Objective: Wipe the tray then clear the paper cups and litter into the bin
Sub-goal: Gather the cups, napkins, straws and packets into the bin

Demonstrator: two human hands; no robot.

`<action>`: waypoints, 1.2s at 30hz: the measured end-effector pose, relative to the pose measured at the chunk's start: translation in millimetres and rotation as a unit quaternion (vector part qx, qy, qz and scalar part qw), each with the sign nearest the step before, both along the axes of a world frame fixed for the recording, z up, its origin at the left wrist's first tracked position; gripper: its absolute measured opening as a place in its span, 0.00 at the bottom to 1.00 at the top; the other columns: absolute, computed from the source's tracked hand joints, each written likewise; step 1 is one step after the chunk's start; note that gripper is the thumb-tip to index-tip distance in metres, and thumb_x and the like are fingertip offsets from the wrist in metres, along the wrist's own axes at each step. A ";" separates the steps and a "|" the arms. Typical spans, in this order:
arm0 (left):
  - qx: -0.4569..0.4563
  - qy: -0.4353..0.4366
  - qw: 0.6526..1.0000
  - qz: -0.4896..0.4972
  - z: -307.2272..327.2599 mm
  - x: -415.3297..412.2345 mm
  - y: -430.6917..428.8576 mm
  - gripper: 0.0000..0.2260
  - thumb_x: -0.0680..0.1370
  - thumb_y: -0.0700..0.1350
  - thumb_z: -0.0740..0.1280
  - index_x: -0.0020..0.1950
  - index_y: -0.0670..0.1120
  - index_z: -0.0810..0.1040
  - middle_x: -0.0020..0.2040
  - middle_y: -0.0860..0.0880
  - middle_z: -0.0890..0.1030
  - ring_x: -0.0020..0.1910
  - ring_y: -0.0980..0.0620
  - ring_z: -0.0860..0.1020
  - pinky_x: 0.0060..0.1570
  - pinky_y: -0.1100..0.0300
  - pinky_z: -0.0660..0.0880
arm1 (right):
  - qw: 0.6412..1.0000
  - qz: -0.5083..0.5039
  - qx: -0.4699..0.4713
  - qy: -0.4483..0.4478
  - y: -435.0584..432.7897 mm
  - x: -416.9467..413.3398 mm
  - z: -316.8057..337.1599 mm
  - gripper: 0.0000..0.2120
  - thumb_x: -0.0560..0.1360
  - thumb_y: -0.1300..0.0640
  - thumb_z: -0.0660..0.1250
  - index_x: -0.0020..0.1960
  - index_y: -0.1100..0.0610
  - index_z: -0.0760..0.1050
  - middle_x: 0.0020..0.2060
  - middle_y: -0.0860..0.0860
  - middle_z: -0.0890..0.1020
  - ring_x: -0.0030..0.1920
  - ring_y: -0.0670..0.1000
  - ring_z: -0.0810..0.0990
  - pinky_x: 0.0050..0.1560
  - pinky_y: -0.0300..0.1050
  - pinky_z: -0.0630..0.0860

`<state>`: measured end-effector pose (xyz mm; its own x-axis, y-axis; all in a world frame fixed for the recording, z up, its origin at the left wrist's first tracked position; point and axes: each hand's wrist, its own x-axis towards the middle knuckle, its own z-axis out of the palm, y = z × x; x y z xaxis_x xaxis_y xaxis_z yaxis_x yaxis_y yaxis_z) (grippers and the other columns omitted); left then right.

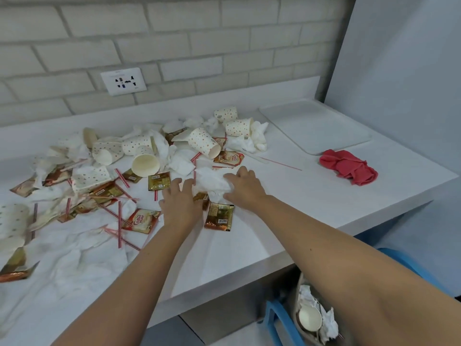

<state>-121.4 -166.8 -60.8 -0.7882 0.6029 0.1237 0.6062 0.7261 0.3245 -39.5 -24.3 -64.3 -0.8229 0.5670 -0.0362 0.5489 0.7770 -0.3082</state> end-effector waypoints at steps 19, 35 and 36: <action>0.243 -0.026 0.969 -0.041 13.1 -17.3 3.0 0.10 0.79 0.32 0.55 0.55 0.33 0.75 0.55 0.38 0.73 0.52 0.43 0.73 0.46 0.65 0.65 | 0.905 -0.106 -0.177 0.371 21.1 24.5 40.9 0.12 0.74 0.72 0.52 0.43 0.57 0.66 0.30 0.50 0.67 0.27 0.45 0.62 0.27 0.33 0.60; -0.185 -0.129 0.947 -0.231 16.2 28.7 7.0 0.23 0.73 0.52 0.70 0.67 0.51 0.69 0.65 0.49 0.73 0.62 0.49 0.71 0.56 0.58 0.68 | 0.968 -0.208 -0.132 -0.045 29.2 55.1 15.2 0.06 0.74 0.62 0.63 0.39 0.61 0.68 0.37 0.51 0.71 0.36 0.52 0.71 0.33 0.40 0.66; -0.192 -0.126 0.945 -0.233 17.5 31.2 8.5 0.24 0.73 0.52 0.71 0.66 0.50 0.70 0.64 0.49 0.73 0.62 0.48 0.71 0.56 0.58 0.68 | 0.966 -0.209 -0.141 -0.063 31.7 58.2 16.5 0.11 0.74 0.61 0.64 0.35 0.58 0.65 0.34 0.50 0.69 0.36 0.52 0.71 0.32 0.40 0.65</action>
<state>-90.2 -158.3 -43.2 -0.4007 0.8546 -0.3304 0.8279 0.4922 0.2690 18.6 7.4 -47.8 -0.5031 0.8018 -0.3224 0.8432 0.3737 -0.3864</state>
